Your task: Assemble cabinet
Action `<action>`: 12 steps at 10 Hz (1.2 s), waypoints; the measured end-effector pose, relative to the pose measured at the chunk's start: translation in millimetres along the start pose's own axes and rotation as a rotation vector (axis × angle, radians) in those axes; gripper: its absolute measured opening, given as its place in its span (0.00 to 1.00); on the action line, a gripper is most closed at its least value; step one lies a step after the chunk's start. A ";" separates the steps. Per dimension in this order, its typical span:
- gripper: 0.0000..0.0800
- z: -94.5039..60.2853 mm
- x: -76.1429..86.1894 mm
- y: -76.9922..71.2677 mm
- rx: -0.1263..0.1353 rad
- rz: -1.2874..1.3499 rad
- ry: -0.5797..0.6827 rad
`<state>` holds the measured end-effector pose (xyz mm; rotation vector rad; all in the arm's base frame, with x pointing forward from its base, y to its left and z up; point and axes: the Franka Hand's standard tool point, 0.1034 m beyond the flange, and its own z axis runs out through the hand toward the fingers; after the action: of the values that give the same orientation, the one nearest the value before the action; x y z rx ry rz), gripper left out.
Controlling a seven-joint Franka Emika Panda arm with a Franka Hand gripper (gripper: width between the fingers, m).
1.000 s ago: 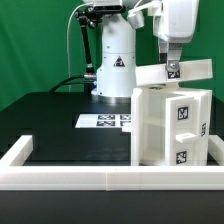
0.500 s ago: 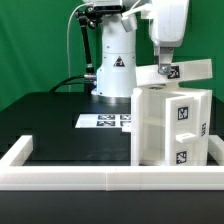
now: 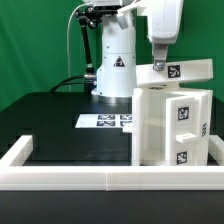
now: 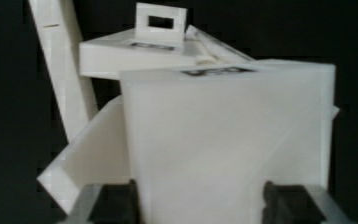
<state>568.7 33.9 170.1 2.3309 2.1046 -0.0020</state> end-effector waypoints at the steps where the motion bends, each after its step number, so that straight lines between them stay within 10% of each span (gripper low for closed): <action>1: 0.32 -3.0 0.7 3.6 -0.010 0.005 0.001; 4: 0.03 -4.6 -0.7 5.9 -0.016 0.044 -0.001; 10: 0.00 -7.5 -3.8 6.0 -0.018 0.129 -0.007; 12: 0.33 -9.2 0.4 3.4 -0.022 0.192 -0.001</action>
Offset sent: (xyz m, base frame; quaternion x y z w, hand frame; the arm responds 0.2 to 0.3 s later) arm 0.0000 0.0000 0.0000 0.0000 0.0000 0.0000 1.0000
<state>572.1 34.0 179.3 2.5082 1.8606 0.0194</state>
